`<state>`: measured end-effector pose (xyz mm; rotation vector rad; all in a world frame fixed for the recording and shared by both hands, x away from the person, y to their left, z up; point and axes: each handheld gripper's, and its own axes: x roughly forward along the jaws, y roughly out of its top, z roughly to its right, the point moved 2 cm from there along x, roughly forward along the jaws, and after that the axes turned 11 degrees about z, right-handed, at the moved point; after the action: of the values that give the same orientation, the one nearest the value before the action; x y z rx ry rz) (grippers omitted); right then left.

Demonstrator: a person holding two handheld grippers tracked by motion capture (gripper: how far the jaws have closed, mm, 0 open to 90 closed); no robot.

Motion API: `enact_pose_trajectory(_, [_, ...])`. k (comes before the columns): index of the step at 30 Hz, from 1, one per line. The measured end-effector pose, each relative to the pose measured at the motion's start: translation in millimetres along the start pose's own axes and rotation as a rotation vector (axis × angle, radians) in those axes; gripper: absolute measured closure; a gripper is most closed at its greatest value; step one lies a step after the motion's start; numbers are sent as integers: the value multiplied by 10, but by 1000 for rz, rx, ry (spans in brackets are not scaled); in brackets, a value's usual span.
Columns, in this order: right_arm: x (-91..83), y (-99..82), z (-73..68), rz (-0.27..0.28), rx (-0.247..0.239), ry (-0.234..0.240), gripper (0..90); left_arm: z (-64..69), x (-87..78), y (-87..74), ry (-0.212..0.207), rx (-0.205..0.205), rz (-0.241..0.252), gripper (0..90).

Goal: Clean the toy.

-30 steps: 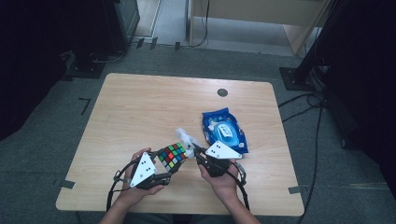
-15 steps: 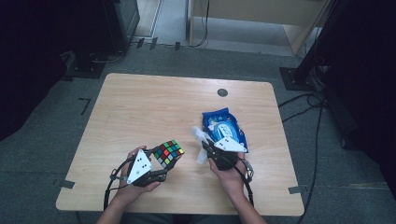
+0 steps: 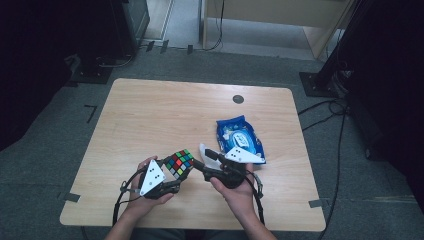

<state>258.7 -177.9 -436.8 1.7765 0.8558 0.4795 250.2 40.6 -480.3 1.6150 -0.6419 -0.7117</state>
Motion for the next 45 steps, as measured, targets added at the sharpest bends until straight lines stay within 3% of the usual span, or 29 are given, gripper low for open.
enact_pose_trajectory(2, [31,-26,-47,-9,50,20,345,27,12,2,6,6,2,340])
enact_pose_trajectory(3, [31,-26,-47,-9,50,20,345,27,12,2,6,6,2,340])
enact_pose_trajectory(5, [88,-79,-72,-26,112,14,261,80,38,14,24,26,6,340])
enact_pose_trajectory(7, [105,-94,-72,-30,128,7,241,95,42,21,24,30,6,340])
enact_pose_trajectory(8, [132,-129,-68,-41,162,1,224,129,54,31,26,36,12,340])
enact_pose_trajectory(11, [161,-170,-59,-54,185,-7,230,156,66,37,24,41,15,340])
enact_pose_trajectory(15, [196,-256,-38,-83,236,-14,317,200,76,45,20,42,20,340])
enact_pose_trajectory(20, [179,-260,-21,-89,288,3,346,183,73,40,-8,12,26,339])
enact_pose_trajectory(24, [167,-250,-23,-94,281,1,346,181,73,37,-18,11,29,338])
enact_pose_trajectory(27, [144,-208,11,-91,260,-21,347,157,57,28,-52,-1,27,297])
enact_pose_trajectory(28, [127,-182,39,-84,264,-27,346,146,48,10,-72,17,5,280])
enact_pose_trajectory(31, [73,-100,117,-79,271,-36,346,137,47,-23,-77,47,-16,266])
enact_pose_trajectory(34, [47,-60,136,-88,266,-36,346,110,64,-92,-54,98,-56,278])
enact_pose_trajectory(36, [42,-37,134,-123,241,-32,346,98,68,-122,-36,124,-72,296])
enact_pose_trajectory(45, [92,-88,118,-189,226,-15,346,98,51,-91,-22,135,-55,308])
